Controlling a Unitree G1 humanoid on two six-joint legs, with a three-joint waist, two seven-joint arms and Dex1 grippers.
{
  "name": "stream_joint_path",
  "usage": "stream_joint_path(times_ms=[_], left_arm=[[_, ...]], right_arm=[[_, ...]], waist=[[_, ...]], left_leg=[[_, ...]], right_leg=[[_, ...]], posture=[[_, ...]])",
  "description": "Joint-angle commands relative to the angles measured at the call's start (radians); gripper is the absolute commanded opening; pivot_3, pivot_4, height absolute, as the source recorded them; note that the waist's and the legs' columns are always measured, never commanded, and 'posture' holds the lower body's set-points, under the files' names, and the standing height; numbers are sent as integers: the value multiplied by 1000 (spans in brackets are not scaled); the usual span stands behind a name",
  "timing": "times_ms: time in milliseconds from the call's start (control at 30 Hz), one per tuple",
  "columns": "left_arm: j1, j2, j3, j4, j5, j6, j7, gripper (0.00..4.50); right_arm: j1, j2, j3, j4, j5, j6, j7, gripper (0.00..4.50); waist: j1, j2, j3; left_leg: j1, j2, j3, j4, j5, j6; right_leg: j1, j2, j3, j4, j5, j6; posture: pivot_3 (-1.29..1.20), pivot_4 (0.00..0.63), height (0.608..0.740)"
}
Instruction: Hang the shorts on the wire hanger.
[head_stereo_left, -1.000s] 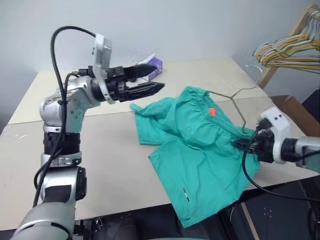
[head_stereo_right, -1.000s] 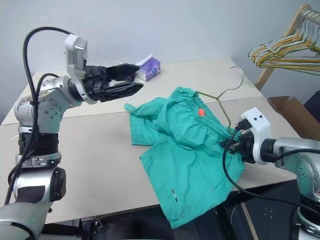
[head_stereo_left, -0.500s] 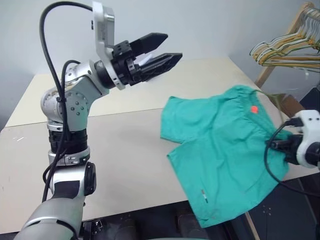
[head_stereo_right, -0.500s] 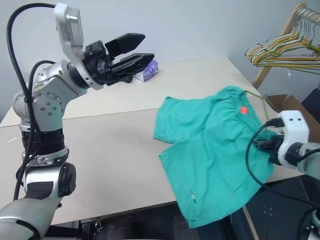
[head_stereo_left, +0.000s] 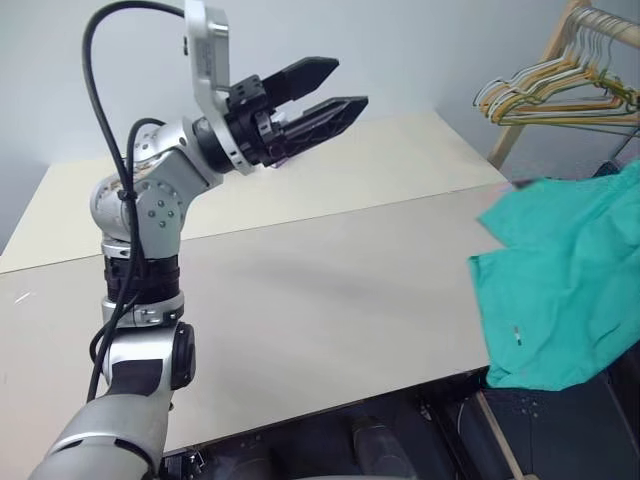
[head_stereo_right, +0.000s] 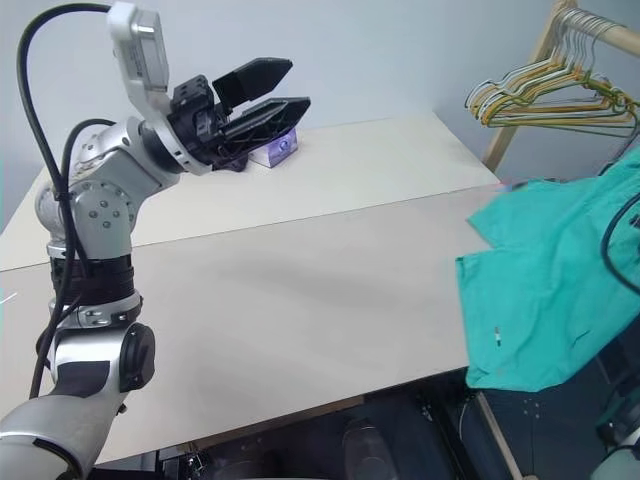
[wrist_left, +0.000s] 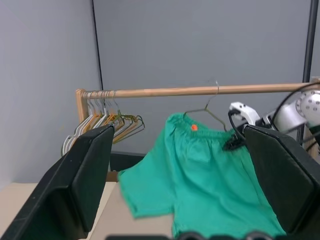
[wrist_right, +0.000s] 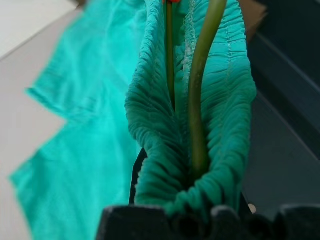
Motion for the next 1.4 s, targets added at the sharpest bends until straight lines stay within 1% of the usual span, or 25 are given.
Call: stream_joint_path(times_ms=[33,133,233,400,567,633,767,833,867,900,1067,1233,1367,1400], left_arm=[[-12,10,4,-13,-2,-23,-5,4454],[-9,11,0,-15,1,-27,-8,4454],[-8,16,-4,-16,2,-31,-12,4454],[0,24,-7,-23,2,-27,-18,4454],[1,29,-12,-21,3,-25,-23,4454],[1,33,-14,-22,4,-25,-27,4454],[3,40,-17,-26,3,-21,-33,4454],[3,41,-18,-28,2,-21,-33,4500],[3,41,-19,-28,2,-20,-34,4500],[3,42,-20,-29,2,-20,-36,4500],[-2,45,-22,-23,3,-21,-39,4500],[-5,47,-25,-18,6,-23,-41,4500],[-5,49,-26,-17,7,-24,-41,4500],[-6,50,-26,-16,8,-24,-42,4500]], right_arm=[[-107,-42,-53,90,-46,7,-41,0],[-190,-64,-64,180,-137,-2,-56,0],[-234,-84,-61,262,-209,-36,-47,0],[-290,-56,-104,309,-295,-9,-37,0],[-297,-30,-189,350,-387,-32,-49,0],[-290,-25,-200,346,-412,-27,-39,0],[-273,22,-198,287,-426,7,-7,0],[-260,48,-197,257,-425,7,7,613],[-246,61,-190,233,-426,7,14,794],[-232,71,-179,207,-428,7,23,1093],[-176,94,-103,75,-459,4,57,2819],[-101,114,-26,-36,-498,-98,71,4463],[8,143,35,-152,-547,-261,65,4463],[47,155,51,-192,-562,-330,65,4463]], waist=[[-7,1,-1],[-9,2,-1],[-10,3,-2],[-12,4,-2],[-11,4,-3],[-10,4,-3],[-13,4,-3],[-14,4,-3],[-16,4,-3],[-17,4,-3],[-21,5,-3],[-27,5,-3],[-34,5,-3],[-35,5,-3]], left_leg=[[1,-1,0,0,0,0],[4,-1,0,-2,0,0],[4,-1,0,-2,0,0],[5,-1,1,-2,0,0],[5,-1,1,-3,0,0],[5,-1,1,-3,0,0],[5,-1,1,-3,0,0],[6,-1,1,-3,0,0],[6,-1,1,-3,0,0],[7,-1,1,-3,0,0],[6,-1,1,-3,0,0],[7,-1,0,-3,0,0],[7,-1,0,-3,0,0],[7,-1,0,-3,0,0]], right_leg=[[1,-1,0,-1,0,1],[4,-1,-1,-3,-2,4],[5,-1,0,-4,-2,4],[5,-1,0,-4,-3,5],[6,-1,0,-4,-4,6],[6,-1,0,-4,-4,7],[6,-1,0,-5,-4,7],[7,-1,0,-4,-4,7],[7,-1,0,-4,-4,7],[7,-1,0,-4,-4,7],[7,-1,0,-4,-4,7],[7,-1,0,-4,-4,7],[7,-1,0,-4,-4,8],[7,-1,0,-4,-5,8]], posture=[[-264,39,740],[-260,36,740],[-256,37,740],[-254,37,740],[-254,37,740],[-255,37,740],[-257,37,740],[-257,37,740],[-257,37,740],[-257,37,740],[-257,39,740],[-263,42,740],[-263,42,740],[-270,42,740]])
